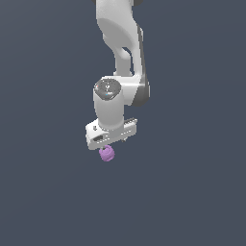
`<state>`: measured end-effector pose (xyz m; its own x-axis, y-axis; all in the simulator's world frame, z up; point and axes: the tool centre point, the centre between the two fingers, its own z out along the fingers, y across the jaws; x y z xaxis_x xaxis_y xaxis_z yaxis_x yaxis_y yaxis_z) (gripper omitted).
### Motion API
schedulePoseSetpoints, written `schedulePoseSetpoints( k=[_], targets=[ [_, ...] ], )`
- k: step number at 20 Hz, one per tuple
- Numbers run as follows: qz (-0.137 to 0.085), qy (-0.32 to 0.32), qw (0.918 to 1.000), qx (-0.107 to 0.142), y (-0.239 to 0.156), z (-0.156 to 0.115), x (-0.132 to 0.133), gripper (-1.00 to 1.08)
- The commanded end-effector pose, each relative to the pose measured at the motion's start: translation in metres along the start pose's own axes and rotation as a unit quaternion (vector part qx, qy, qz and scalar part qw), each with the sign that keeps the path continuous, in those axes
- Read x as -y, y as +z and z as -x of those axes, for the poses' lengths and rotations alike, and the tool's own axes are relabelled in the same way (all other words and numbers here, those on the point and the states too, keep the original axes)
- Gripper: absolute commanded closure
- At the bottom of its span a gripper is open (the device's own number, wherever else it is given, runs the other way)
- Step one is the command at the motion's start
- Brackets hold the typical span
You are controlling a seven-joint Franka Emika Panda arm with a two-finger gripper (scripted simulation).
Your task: Pick up the object and move it to a goal position.
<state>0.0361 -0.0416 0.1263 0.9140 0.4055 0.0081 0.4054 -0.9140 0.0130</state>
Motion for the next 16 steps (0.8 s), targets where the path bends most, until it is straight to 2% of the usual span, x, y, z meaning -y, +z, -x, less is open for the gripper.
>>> schedulePoseSetpoints(
  k=[1, 8, 16],
  targets=[
    [-0.002, -0.021, 0.9998, 0.001, 0.010, 0.003, -0.010, -0.92],
    [-0.005, -0.058, 0.9983, 0.003, 0.029, 0.011, -0.027, -0.92],
    [-0.007, -0.073, 0.9973, 0.004, 0.037, 0.015, -0.034, -0.92]
  ],
)
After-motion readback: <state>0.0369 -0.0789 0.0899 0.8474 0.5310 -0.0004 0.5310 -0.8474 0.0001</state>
